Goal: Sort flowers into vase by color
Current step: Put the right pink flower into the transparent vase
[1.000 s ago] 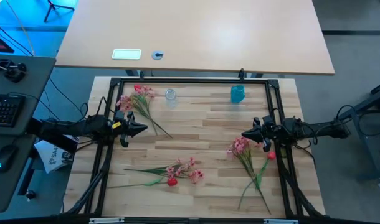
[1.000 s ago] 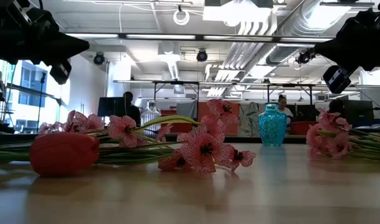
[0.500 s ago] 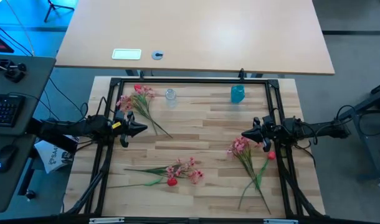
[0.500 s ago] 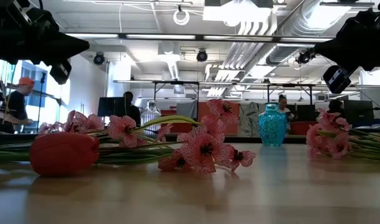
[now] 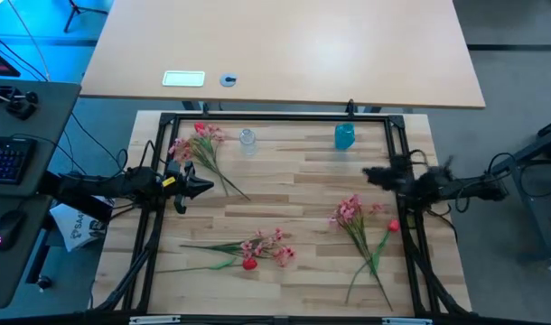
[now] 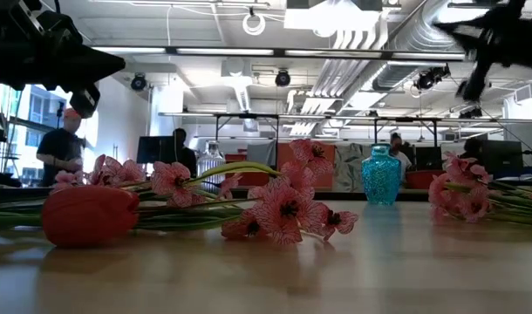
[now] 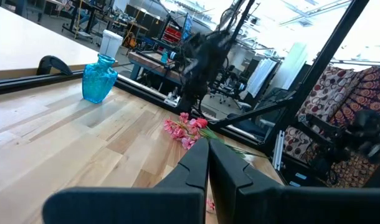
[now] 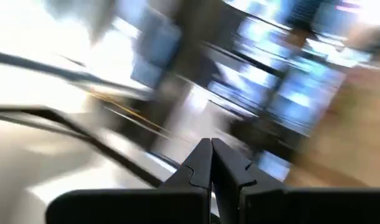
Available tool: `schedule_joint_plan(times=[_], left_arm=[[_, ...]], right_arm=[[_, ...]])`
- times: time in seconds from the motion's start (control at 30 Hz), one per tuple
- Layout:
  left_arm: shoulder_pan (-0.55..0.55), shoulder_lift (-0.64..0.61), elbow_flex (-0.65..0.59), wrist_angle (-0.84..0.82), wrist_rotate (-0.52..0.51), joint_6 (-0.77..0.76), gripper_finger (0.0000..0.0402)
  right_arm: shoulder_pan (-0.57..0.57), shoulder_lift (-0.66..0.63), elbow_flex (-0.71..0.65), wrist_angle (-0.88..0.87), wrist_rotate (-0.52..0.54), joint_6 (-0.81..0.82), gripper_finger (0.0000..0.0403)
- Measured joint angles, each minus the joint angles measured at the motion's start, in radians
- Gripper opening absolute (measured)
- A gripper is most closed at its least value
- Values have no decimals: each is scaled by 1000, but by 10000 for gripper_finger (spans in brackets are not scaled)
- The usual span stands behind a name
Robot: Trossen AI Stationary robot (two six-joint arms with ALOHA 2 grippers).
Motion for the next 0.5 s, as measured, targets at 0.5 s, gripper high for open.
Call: schedule_joint_plan(times=[0.5], left_arm=[[0, 0, 0, 0, 0, 0, 0]], right_arm=[[167, 670, 722, -772, -285, -379, 24]])
